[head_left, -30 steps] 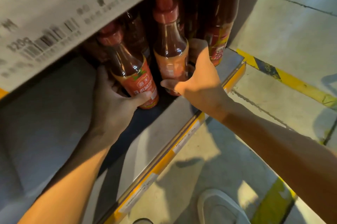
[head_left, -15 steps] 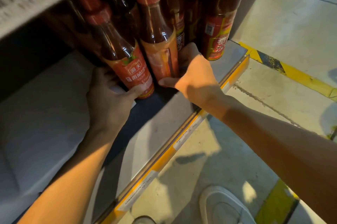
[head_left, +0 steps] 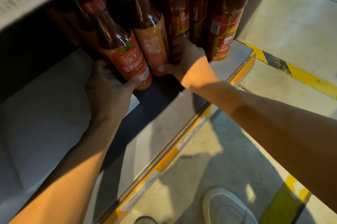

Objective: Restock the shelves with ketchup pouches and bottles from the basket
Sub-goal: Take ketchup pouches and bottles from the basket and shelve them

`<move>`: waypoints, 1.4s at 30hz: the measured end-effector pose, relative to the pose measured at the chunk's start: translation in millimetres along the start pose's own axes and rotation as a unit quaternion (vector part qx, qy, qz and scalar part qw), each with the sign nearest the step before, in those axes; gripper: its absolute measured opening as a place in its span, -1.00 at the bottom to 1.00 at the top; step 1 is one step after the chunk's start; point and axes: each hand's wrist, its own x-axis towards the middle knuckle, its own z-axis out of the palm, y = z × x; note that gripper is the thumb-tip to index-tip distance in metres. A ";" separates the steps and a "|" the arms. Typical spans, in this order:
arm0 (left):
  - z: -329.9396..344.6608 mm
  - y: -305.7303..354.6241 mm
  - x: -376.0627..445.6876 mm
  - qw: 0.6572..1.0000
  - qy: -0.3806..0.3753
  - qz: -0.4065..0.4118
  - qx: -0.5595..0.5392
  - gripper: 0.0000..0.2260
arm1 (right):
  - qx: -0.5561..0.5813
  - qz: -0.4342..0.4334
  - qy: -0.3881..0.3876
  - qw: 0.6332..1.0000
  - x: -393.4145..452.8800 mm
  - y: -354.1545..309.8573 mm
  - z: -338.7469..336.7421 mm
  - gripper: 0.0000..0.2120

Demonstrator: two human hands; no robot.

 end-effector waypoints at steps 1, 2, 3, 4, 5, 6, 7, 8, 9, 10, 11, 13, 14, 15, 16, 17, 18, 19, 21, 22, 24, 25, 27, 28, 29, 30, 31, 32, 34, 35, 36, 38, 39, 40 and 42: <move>-0.8 -0.2 0.0 1.000 0.007 0.003 0.010 -0.39 | 0.013 0.009 0.008 1.000 -0.2 -1.2 2.1 -0.36; -1.9 -0.6 0.4 1.000 0.013 0.004 0.021 -0.40 | 0.016 0.017 0.013 1.000 -0.3 -2.1 4.2 -0.38; -2.9 -1.1 0.6 0.999 0.017 0.003 0.030 -0.40 | 0.007 0.021 0.015 1.000 -0.1 -2.4 6.0 -0.40; -3.8 -1.6 1.3 0.999 0.018 0.001 0.037 -0.41 | -0.005 0.024 0.016 1.000 0.0 -2.5 7.6 -0.42; -4.7 -2.1 1.7 0.999 0.017 -0.002 0.042 -0.42 | -0.013 0.026 0.017 0.999 0.0 -2.8 8.7 -0.44; -5.8 -2.7 2.2 0.999 0.015 -0.005 0.045 -0.43 | -0.014 0.027 0.019 0.999 -0.6 -3.0 9.6 -0.44; -6.5 -3.6 2.6 0.999 0.013 -0.007 0.045 -0.45 | -0.013 0.026 0.022 0.999 -1.3 -2.9 10.3 -0.44; -7.4 -4.6 2.9 0.999 0.011 -0.008 0.043 -0.47 | -0.013 0.024 0.025 0.999 -2.2 -3.0 10.9 -0.45; -8.3 -5.3 2.6 0.999 0.010 -0.009 0.043 -0.49 | -0.014 0.021 0.025 0.999 -3.2 -3.0 11.5 -0.46; -9.0 -5.8 2.3 0.999 0.010 -0.010 0.044 -0.49 | -0.012 0.019 0.024 0.999 -3.9 -2.8 12.1 -0.46; -9.5 -6.3 2.1 0.999 0.008 -0.011 0.048 -0.49 | -0.007 0.018 0.023 1.000 -4.2 -2.6 12.9 -0.47; -10.0 -6.8 1.4 0.999 0.003 -0.010 0.052 -0.48 | 0.000 0.017 0.023 1.000 -4.3 -1.8 14.2 -0.47; -10.1 -7.2 0.7 0.999 0.002 -0.009 0.051 -0.48 | 0.003 0.016 0.024 1.000 -4.9 -1.4 14.9 -0.47; -10.3 -6.9 -0.3 0.999 0.003 -0.007 0.050 -0.48 | 0.007 0.015 0.024 1.000 -5.7 -1.2 15.3 -0.47; -10.6 -6.0 -1.3 0.999 0.003 -0.005 0.051 -0.48 | 0.011 0.013 0.024 1.000 -7.2 -1.0 15.4 -0.47; -11.0 -4.7 -2.4 0.999 0.001 -0.002 0.054 -0.49 | 0.014 0.011 0.023 1.000 -9.1 -1.2 15.2 -0.46; -11.2 -3.1 -3.6 0.998 -0.001 0.000 0.059 -0.49 | 0.016 0.009 0.022 1.000 -11.5 -1.1 14.4 -0.46; -12.0 -1.1 -5.6 0.998 -0.003 0.000 0.066 -0.50 | 0.021 0.009 0.019 1.000 -14.6 -1.1 13.0 -0.46; -16.4 4.2 -12.9 0.996 -0.012 -0.008 0.091 -0.52 | 0.032 0.014 0.005 0.999 -24.3 -1.7 8.1 -0.49; -19.3 7.3 -18.4 0.994 -0.022 -0.011 0.107 -0.52 | 0.028 0.017 -0.006 0.999 -31.0 -1.6 4.4 -0.52; -26.5 14.3 -33.0 0.987 -0.042 -0.009 0.156 -0.53 | -0.025 0.019 -0.028 0.999 -48.4 -3.0 -5.5 -0.57; -31.1 19.6 -41.5 0.980 -0.051 -0.011 0.190 -0.54 | -0.059 0.013 -0.037 0.997 -58.6 -4.8 -11.9 -0.59; -41.7 33.9 -59.4 0.963 -0.076 -0.029 0.259 -0.54 | -0.103 0.000 -0.058 0.993 -79.2 -12.2 -26.5 -0.59; -47.7 42.4 -69.4 0.953 -0.091 -0.037 0.286 -0.53 | -0.113 -0.001 -0.071 0.991 -90.0 -17.5 -35.1 -0.58; -55.2 50.9 -80.3 0.946 -0.109 -0.042 0.304 -0.52 | -0.118 0.000 -0.085 0.989 -101.4 -24.0 -44.3 -0.57; -63.7 60.5 -92.1 0.941 -0.129 -0.044 0.311 -0.51 | -0.121 0.003 -0.099 0.988 -113.8 -31.3 -54.6 -0.56; -73.7 71.5 -105.0 0.938 -0.150 -0.046 0.308 -0.50 | -0.126 0.003 -0.109 0.986 -126.4 -39.4 -65.4 -0.56; -85.4 83.7 -118.1 0.938 -0.168 -0.047 0.299 -0.49 | -0.133 0.000 -0.114 0.985 -139.2 -49.1 -77.5 -0.57; -112.3 109.0 -145.3 0.940 -0.189 -0.046 0.281 -0.51 | -0.143 -0.006 -0.122 0.982 -165.3 -71.2 -101.3 -0.61; -127.6 122.8 -158.0 0.942 -0.190 -0.046 0.271 -0.52 | -0.145 -0.010 -0.125 0.981 -178.3 -84.2 -114.1 -0.63; -144.3 135.9 -170.3 0.946 -0.190 -0.047 0.260 -0.54 | -0.145 -0.016 -0.127 0.981 -191.7 -98.0 -126.3 -0.64; -180.1 161.3 -194.1 0.951 -0.187 -0.053 0.242 -0.58 | -0.140 -0.036 -0.133 0.980 -219.5 -127.4 -148.9 -0.68; -199.3 172.5 -206.4 0.953 -0.183 -0.060 0.235 -0.60 | -0.137 -0.050 -0.136 0.980 -233.8 -142.5 -159.4 -0.69; -219.1 183.4 -217.5 0.956 -0.172 -0.067 0.229 -0.62 | -0.137 -0.066 -0.138 0.979 -246.8 -159.3 -169.6 -0.70; -259.8 200.7 -239.7 0.963 -0.141 -0.078 0.217 -0.63 | -0.132 -0.096 -0.147 0.976 -271.7 -195.2 -187.2 -0.69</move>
